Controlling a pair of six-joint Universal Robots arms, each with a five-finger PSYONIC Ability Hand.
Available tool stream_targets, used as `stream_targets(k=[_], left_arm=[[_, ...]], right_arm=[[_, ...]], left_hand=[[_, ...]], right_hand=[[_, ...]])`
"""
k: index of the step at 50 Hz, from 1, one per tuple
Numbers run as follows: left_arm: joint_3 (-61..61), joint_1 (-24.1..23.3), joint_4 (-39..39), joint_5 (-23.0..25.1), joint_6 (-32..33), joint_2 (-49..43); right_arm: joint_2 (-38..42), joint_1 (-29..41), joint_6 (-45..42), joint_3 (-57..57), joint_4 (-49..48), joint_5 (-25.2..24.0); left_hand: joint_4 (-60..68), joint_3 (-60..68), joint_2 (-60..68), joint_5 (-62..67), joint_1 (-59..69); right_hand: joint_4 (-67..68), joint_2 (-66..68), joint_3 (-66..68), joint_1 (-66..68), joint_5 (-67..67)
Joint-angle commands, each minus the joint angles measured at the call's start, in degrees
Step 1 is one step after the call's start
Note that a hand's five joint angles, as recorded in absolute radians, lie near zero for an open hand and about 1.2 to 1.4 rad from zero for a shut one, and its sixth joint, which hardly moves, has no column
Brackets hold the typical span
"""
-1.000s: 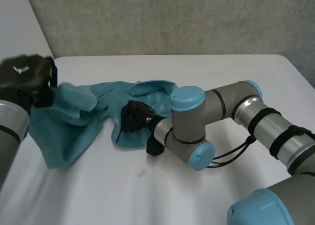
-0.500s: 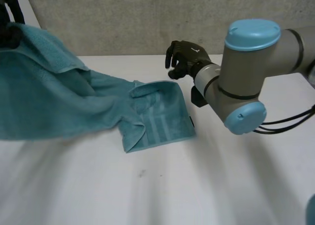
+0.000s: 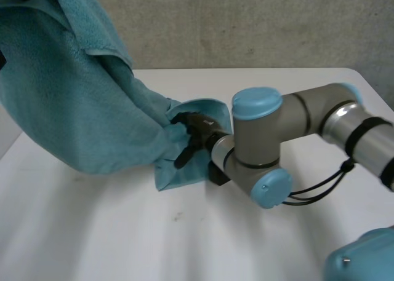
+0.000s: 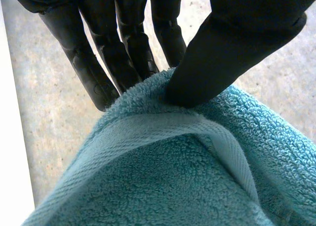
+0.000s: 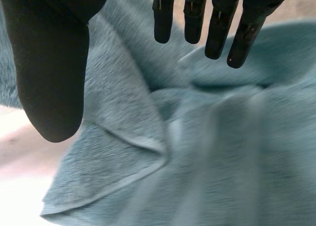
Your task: Fold the laundry
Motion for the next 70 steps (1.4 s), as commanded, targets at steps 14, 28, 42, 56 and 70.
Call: stream_targets(k=[14, 28, 42, 56, 70], left_arm=[[0.8, 0.8, 0.4, -0.1, 0.1, 2.1], [0.4, 4.6, 1.7, 0.0, -3.6, -4.7], [2.1, 3.9, 1.6, 0.1, -6.9, -20.8], [2.9, 2.7, 1.6, 0.2, -8.0, -23.8], [6.3, -2.5, 1.4, 0.7, -7.1, -15.7]], right_arm=[[5.7, 0.1, 3.1, -11.5, -0.9, 7.2], [-24.8, -11.5, -26.6, 5.3, -3.8, 6.1], [-45.2, -11.9, -58.3, 27.7, 13.3, 1.7], [-38.1, -4.8, -57.8, 38.9, 23.7, -9.8], [-36.0, -16.8, -38.2, 24.6, 17.5, -10.9]], left_hand=[[10.3, 10.5, 10.3, 12.0, 13.3], [10.3, 10.5, 10.3, 12.0, 13.3], [10.3, 10.5, 10.3, 12.0, 13.3], [10.3, 10.5, 10.3, 12.0, 13.3], [10.3, 10.5, 10.3, 12.0, 13.3]], right_hand=[[63.9, 63.5, 64.5, 65.6, 64.1], [63.9, 63.5, 64.5, 65.6, 64.1], [63.9, 63.5, 64.5, 65.6, 64.1], [63.9, 63.5, 64.5, 65.6, 64.1], [-6.1, -6.5, -5.5, -4.4, -5.9]])
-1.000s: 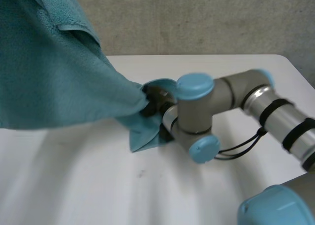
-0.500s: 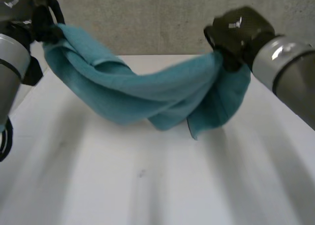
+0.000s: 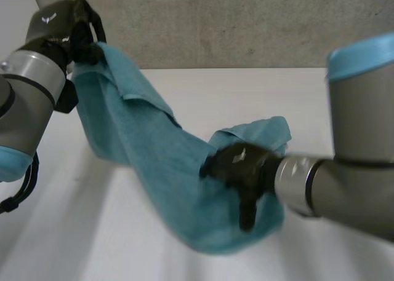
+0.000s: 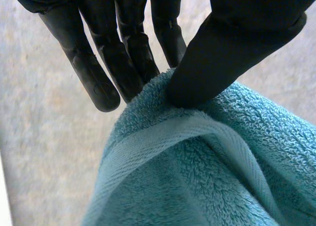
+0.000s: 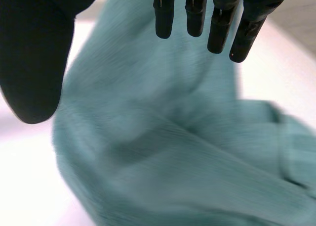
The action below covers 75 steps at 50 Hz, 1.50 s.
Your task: Fold the laundry
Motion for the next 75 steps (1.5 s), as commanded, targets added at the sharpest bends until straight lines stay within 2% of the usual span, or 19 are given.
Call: stream_targets(k=[1, 7, 15, 23, 28, 29, 30, 31, 32, 33, 37, 39, 45, 51, 53, 59, 65, 70, 75], left_arm=[[1.7, -3.3, -0.1, 0.3, 0.5, 5.9], [2.2, -3.7, -0.1, 3.6, 0.4, 12.2], [2.0, -6.4, -0.1, 8.3, 0.3, 18.5], [2.0, -9.6, -0.1, 10.3, 0.4, 23.0], [1.9, -9.6, -0.1, 11.8, 0.4, 23.8], [1.9, -9.6, -0.1, 11.8, 0.4, 23.8], [1.9, -9.3, -0.1, 11.8, 0.5, 23.4], [1.9, -9.1, -0.1, 11.7, 0.5, 23.0], [1.9, -9.1, -0.1, 11.7, 0.5, 23.0], [1.8, -8.6, 0.0, 11.8, 0.5, 22.5], [1.8, -6.1, 0.0, 11.7, 0.7, 20.1], [2.2, -2.0, 0.2, 11.5, 1.8, 17.2], [6.7, 4.0, 1.3, 10.6, 2.6, 10.5], [11.7, 4.5, 2.9, 8.1, 2.6, 4.3], [12.8, 4.4, 3.5, 6.1, 2.6, 0.7], [8.9, 4.2, 4.9, 5.0, 2.6, -6.5], [3.4, 4.1, 6.4, 4.9, 2.5, -12.7], [-1.4, 4.1, 6.3, 4.6, 2.6, -19.5], [-3.1, 4.2, 5.7, 4.6, 2.7, -20.3]], right_arm=[[-0.3, -9.1, 13.5, -7.1, -6.3, -0.3], [1.5, -10.7, 15.4, -9.3, -9.6, -1.0], [13.2, -11.2, 20.2, -19.1, -12.1, -2.2], [30.2, -10.5, 29.5, -34.9, -12.8, -16.2], [41.7, -9.9, 39.2, -46.1, -11.6, -32.1], [41.8, -9.9, 39.2, -46.1, -11.6, -32.2], [43.5, -9.4, 41.0, -48.1, -11.0, -34.7], [44.4, -9.2, 41.7, -49.4, -11.0, -35.7], [44.4, -9.2, 41.7, -49.4, -11.0, -35.7], [44.7, -9.4, 41.8, -51.1, -11.5, -34.7], [44.2, -10.1, 41.8, -54.6, -13.9, -26.2], [41.5, -13.2, 41.5, -56.2, -17.2, -14.4], [28.9, -17.5, 39.0, -53.0, -26.6, -3.5], [15.5, -18.0, 37.6, -39.8, -36.8, -0.7], [6.7, -18.0, 36.6, -28.1, -44.1, -0.8], [-2.7, -18.9, 31.0, -9.2, -46.2, -1.9], [-2.4, -18.3, 21.3, 0.6, -39.3, -3.3], [5.5, -17.7, 7.6, 6.2, -32.3, -1.7], [10.2, -17.9, 5.8, 6.1, -30.5, 1.7]], left_hand=[[10.3, 10.5, 10.3, 12.0, 13.3], [10.3, 10.5, 10.3, 12.0, 13.3], [10.3, 10.5, 10.3, 12.0, 13.3], [10.3, 10.5, 10.3, 12.0, 13.3], [10.3, 10.5, 10.3, 12.0, 13.3], [10.3, 10.5, 10.3, 12.0, 13.3], [10.3, 10.5, 10.3, 12.0, 13.3], [10.3, 10.5, 10.3, 12.0, 13.3], [10.3, 10.5, 10.3, 12.0, 13.3], [10.3, 10.5, 10.3, 12.0, 13.3], [10.3, 10.5, 10.3, 12.0, 13.3], [10.3, 10.5, 10.3, 12.0, 13.3], [10.3, 10.5, 10.3, 12.0, 13.3], [10.3, 10.5, 10.3, 12.0, 13.3], [10.3, 10.5, 10.3, 12.0, 13.3], [10.3, 10.5, 10.3, 12.0, 13.3], [10.3, 10.5, 10.3, 12.0, 13.3], [10.3, 10.5, 10.3, 12.0, 13.3], [10.3, 10.5, 10.3, 12.0, 13.3]], right_hand=[[-4.0, -3.8, -3.9, -2.0, -4.8], [-4.0, -3.8, -3.9, -2.0, -4.8], [-4.0, -3.8, -3.9, -2.0, -4.8], [-4.0, -3.8, -3.9, -2.0, -4.8], [-4.0, -3.8, -3.9, -2.0, -4.8], [-4.0, -3.8, -3.9, -2.0, -4.8], [8.6, 8.9, 8.8, 10.7, 7.8], [39.6, 39.8, 39.8, 41.7, 38.8], [39.9, 40.1, 40.1, 42.0, 39.1], [65.7, 65.9, 65.8, 67.8, 64.9], [66.0, 66.2, 66.1, 68.0, 65.2], [66.0, 66.2, 66.1, 68.0, 65.2], [66.0, 66.2, 66.1, 68.0, 65.2], [66.0, 66.2, 66.1, 68.0, 65.2], [66.0, 66.2, 66.1, 68.0, 65.2], [66.0, 66.2, 66.1, 68.0, 65.2], [66.0, 66.2, 66.1, 68.0, 65.2], [66.0, 66.2, 66.1, 68.0, 65.2], [66.0, 66.2, 66.1, 68.0, 65.2]])
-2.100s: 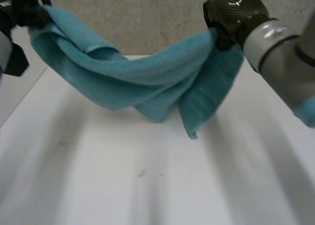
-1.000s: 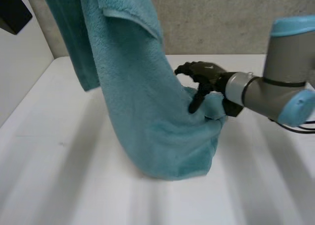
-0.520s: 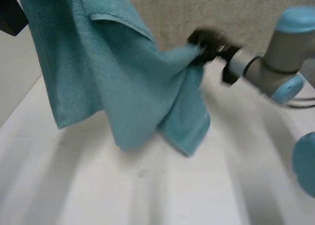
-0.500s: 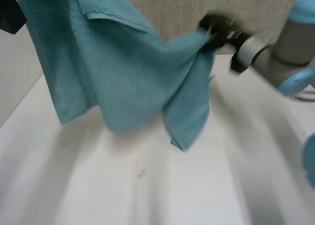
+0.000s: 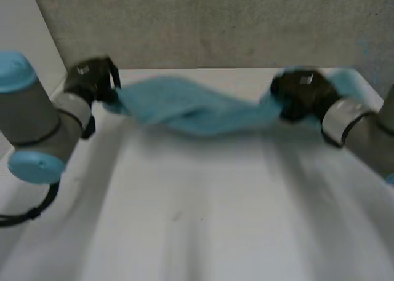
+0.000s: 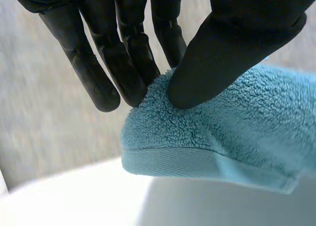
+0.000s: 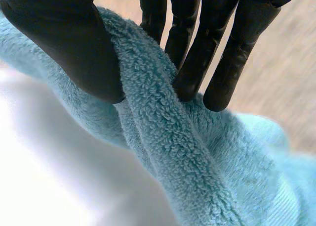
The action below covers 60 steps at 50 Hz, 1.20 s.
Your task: Fold the laundry
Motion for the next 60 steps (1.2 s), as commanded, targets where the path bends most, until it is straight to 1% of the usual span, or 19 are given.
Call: stream_targets(k=[1, 6, 7, 8, 9, 10, 11, 12, 13, 17, 22, 24, 28, 33, 35, 38, 51, 57, 60], left_arm=[[-3.6, 0.4, -0.7, -0.1, 0.1, -2.3], [-4.5, 0.9, -1.2, -0.1, 0.1, -0.2], [-5.3, 1.2, -1.7, -0.1, 0.3, 0.7], [-5.3, 1.2, -1.7, -0.1, 0.3, 0.8], [-6.1, 1.3, -2.4, 0.0, 0.8, 1.6], [-6.8, 1.4, -3.0, 0.1, 1.5, 2.5], [-6.8, 1.4, -3.0, 0.1, 1.5, 2.5], [-7.4, 1.4, -3.9, 0.1, 2.9, 3.6], [-7.7, 1.3, -4.7, 0.0, 4.8, 4.8], [-8.4, 0.5, -5.8, 0.1, 8.7, 7.0], [-9.4, -2.4, -5.9, -0.1, 11.0, 10.2], [-10.1, -5.9, -5.7, -0.3, 11.2, 11.9], [-10.7, -8.9, -5.8, -1.0, 11.0, 12.0], [-10.9, -13.9, -5.5, -4.2, 10.9, 10.2], [-9.7, -16.5, -5.5, -7.0, 10.9, 6.0], [-7.5, -17.8, -5.3, -8.6, 10.9, 1.8], [4.0, -18.7, -5.8, -9.0, 10.8, -14.0], [7.1, -18.6, -5.9, -9.0, 10.9, -17.2], [7.9, -18.6, -5.9, -9.0, 10.9, -17.8]], right_arm=[[8.2, 0.1, -6.4, 0.8, 4.4, 5.1], [8.0, 0.1, -6.4, 1.2, 4.8, 6.5], [7.5, 0.2, -6.4, 1.5, 5.0, 6.5], [7.5, 0.2, -6.4, 1.5, 5.0, 6.5], [6.6, 0.2, -6.2, 2.0, 5.1, 6.5], [5.6, 0.2, -6.0, 2.5, 5.2, 6.5], [5.6, 0.2, -6.0, 2.5, 5.2, 6.5], [4.4, -0.2, -6.0, 3.1, 5.1, 6.6], [3.1, -0.5, -5.9, 3.7, 5.0, 6.5], [0.8, -0.7, -5.3, 4.3, 4.9, 6.5], [-1.8, -0.7, -2.8, 4.3, 5.2, 6.6], [-2.8, -0.8, -1.8, 4.8, 5.2, 6.6], [-4.1, -0.9, -1.8, 5.8, 5.1, 6.6], [-5.4, -1.0, -2.4, 7.7, 4.5, 6.4], [-5.4, -1.1, -2.9, 8.1, 4.4, 6.5], [-5.3, -1.8, -3.5, 8.3, 4.5, 6.6], [-4.8, -2.8, -7.9, 10.0, 4.5, 8.0], [-4.8, -2.9, -8.3, 10.1, 4.4, 8.3], [-4.8, -2.9, -8.3, 10.1, 4.4, 8.4]], left_hand=[[10.3, 10.4, 10.3, 12.0, 13.3], [9.5, 9.5, 9.5, 11.2, 12.5], [2.4, 2.5, 2.5, 4.2, 5.5], [2.4, 2.5, 2.4, 4.1, 5.4], [-11.3, -11.2, -11.2, -9.6, -8.2], [-29.9, -29.8, -29.9, -28.2, -26.9], [-30.1, -30.0, -30.0, -28.4, -27.0], [-43.2, -43.2, -43.2, -41.5, -40.2], [-49.2, -49.1, -49.2, -47.5, -46.2], [-55.0, -54.9, -54.9, -53.3, -51.9], [-55.3, -55.2, -55.3, -53.6, -52.3], [-55.0, -54.9, -54.9, -53.3, -51.9], [-53.6, -53.5, -53.6, -51.9, -50.6], [-49.8, -49.7, -49.7, -48.1, -46.7], [-47.6, -47.5, -47.5, -45.9, -44.5], [-46.4, -46.3, -46.4, -44.7, -43.4], [-46.2, -46.1, -46.2, -44.5, -43.2], [-43.5, -43.5, -43.5, -41.8, -40.5], [-36.5, -36.4, -36.4, -34.8, -33.4]], right_hand=[[11.8, 13.3, 12.1, 26.1, 16.0], [-4.3, -2.8, -3.9, 10.0, 0.0], [-16.5, -15.0, -16.1, -2.2, -12.2], [-16.6, -15.1, -16.3, -2.3, -12.4], [-33.9, -32.4, -33.6, -19.6, -29.7], [-38.9, -37.4, -38.6, -24.6, -34.7], [-39.0, -37.5, -38.6, -24.7, -34.7], [-40.0, -38.5, -39.6, -25.7, -35.7], [-42.6, -41.2, -42.3, -28.3, -38.4], [-46.2, -44.7, -45.9, -31.9, -42.0], [-47.9, -46.4, -47.6, -33.6, -43.6], [-47.5, -46.1, -47.2, -33.2, -43.3], [-47.7, -46.2, -47.4, -33.4, -43.5], [-47.0, -45.6, -46.7, -32.7, -42.8], [-47.2, -45.7, -46.9, -32.9, -43.0], [-47.2, -45.7, -46.9, -32.9, -43.0], [-47.4, -45.9, -47.0, -33.1, -43.1], [-47.4, -45.9, -47.0, -33.1, -43.1], [-47.4, -45.9, -47.0, -33.1, -43.1]])
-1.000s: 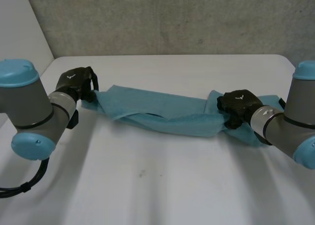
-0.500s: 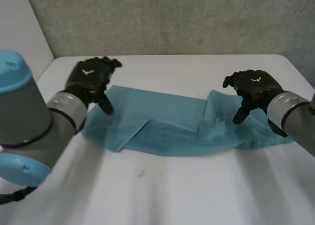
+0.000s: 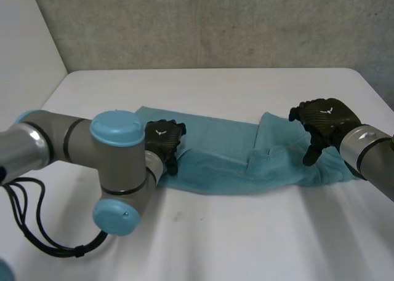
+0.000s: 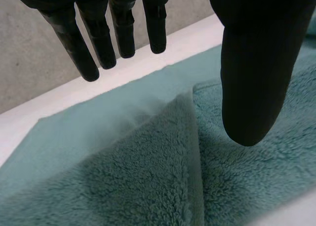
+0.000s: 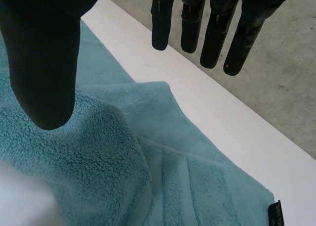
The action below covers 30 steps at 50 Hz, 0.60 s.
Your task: Fold the laundry
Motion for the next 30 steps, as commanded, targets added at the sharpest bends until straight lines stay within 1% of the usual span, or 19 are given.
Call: stream_targets(k=[1, 2, 3, 4, 5, 7, 8, 9, 12, 14, 15, 16, 17, 18, 27, 29, 30], left_arm=[[3.2, 0.2, 0.0, 0.0, 0.1, -2.7], [3.3, 0.3, 0.1, -0.1, 0.2, -2.7], [3.3, 0.3, 0.1, -0.1, 0.2, -2.7], [3.3, 0.4, 0.1, -0.2, 0.2, -2.7], [3.3, 0.4, 0.1, -0.2, 0.2, -2.7], [3.5, 0.6, 0.1, -0.3, 0.4, -2.5], [3.5, 0.6, 0.1, -0.3, 0.4, -2.5], [3.5, 0.8, 0.1, -0.4, 0.4, -2.4], [3.3, 1.4, -0.5, -0.9, 0.7, -2.3], [3.3, 2.0, -1.2, -0.9, 0.8, -2.1], [3.3, 2.3, -2.1, -0.9, 1.1, -2.1], [3.3, 2.3, -2.1, -0.9, 1.1, -2.1], [3.2, 2.5, -3.1, -0.9, 1.6, -2.1], [3.2, 2.7, -3.8, -0.9, 2.3, -1.9], [2.2, 2.4, -4.5, -0.9, 2.1, 1.1], [2.0, 1.8, -4.2, -0.9, 0.1, 2.3], [2.0, 1.8, -4.2, -0.9, 0.1, 2.3]], right_arm=[[0.0, 0.0, -0.3, 0.0, 0.0, 0.2], [0.0, -0.1, -0.3, 0.0, -0.1, 0.2], [0.0, -0.1, -0.3, 0.0, -0.1, 0.2], [0.0, -0.1, -0.3, 0.0, 0.0, 0.2], [0.0, -0.1, -0.3, 0.0, 0.0, 0.2], [0.0, -0.1, -0.3, -0.1, -0.1, 0.2], [0.0, -0.1, -0.3, -0.1, -0.1, 0.2], [0.0, -0.2, -0.3, -0.2, -0.1, 0.2], [0.0, -0.2, -0.3, -0.5, 0.0, 0.2], [0.0, -0.2, -0.3, -0.6, 0.0, 0.2], [0.0, -0.2, -0.3, -0.7, 0.0, 0.2], [0.0, -0.2, -0.3, -0.7, 0.0, 0.2], [0.0, -0.3, -0.3, -0.8, 0.0, 0.2], [0.0, -0.2, -0.3, -0.8, 0.0, 0.2], [0.2, -0.2, -0.3, -0.6, 0.0, 0.2], [0.2, -0.1, -0.3, -0.6, 0.0, 0.2], [0.2, -0.1, -0.3, -0.6, 0.0, 0.2]], left_hand=[[16.4, 16.4, 16.3, 16.3, 16.3], [21.1, 21.1, 21.0, 21.0, 21.1], [21.1, 21.1, 21.1, 21.1, 21.1], [26.6, 26.6, 26.6, 26.5, 26.6], [26.7, 26.7, 26.6, 26.6, 26.7], [33.9, 33.9, 33.8, 33.8, 33.9], [33.9, 33.9, 33.9, 33.8, 33.9], [37.1, 37.1, 37.0, 37.0, 37.1], [37.6, 37.6, 37.6, 37.5, 37.6], [37.1, 37.1, 37.1, 37.0, 37.1], [33.8, 33.8, 33.7, 33.7, 33.8], [33.8, 33.7, 33.7, 33.7, 33.7], [22.9, 22.9, 22.9, 22.8, 22.9], [17.8, 17.8, 17.8, 17.7, 17.8], [16.4, 16.4, 16.4, 16.3, 16.4], [15.8, 15.7, 15.7, 15.7, 15.7], [15.8, 15.7, 15.7, 15.7, 15.7]], right_hand=[[0.4, -1.0, -0.2, 2.4, 0.4], [0.4, -1.0, -0.2, 2.4, 0.4], [0.4, -1.0, -0.2, 2.4, 0.4], [0.6, -0.8, 0.0, 2.5, 0.5], [0.6, -0.8, 0.0, 2.5, 0.5], [0.6, -0.8, 0.0, 2.5, 0.5], [0.6, -0.8, 0.0, 2.5, 0.5], [0.7, -0.7, 0.2, 2.7, 0.7], [0.9, -0.5, 0.3, 2.9, 0.9], [1.1, -0.3, 0.5, 3.0, 1.0], [1.2, -0.2, 0.7, 3.2, 1.2], [1.2, -0.2, 0.7, 3.2, 1.2], [1.2, -0.2, 0.7, 3.2, 1.2], [1.2, -0.2, 0.7, 3.2, 1.2], [1.2, -0.2, 0.7, 3.2, 1.2], [1.2, -0.2, 0.7, 3.2, 1.2], [1.2, -0.2, 0.7, 3.2, 1.2]])
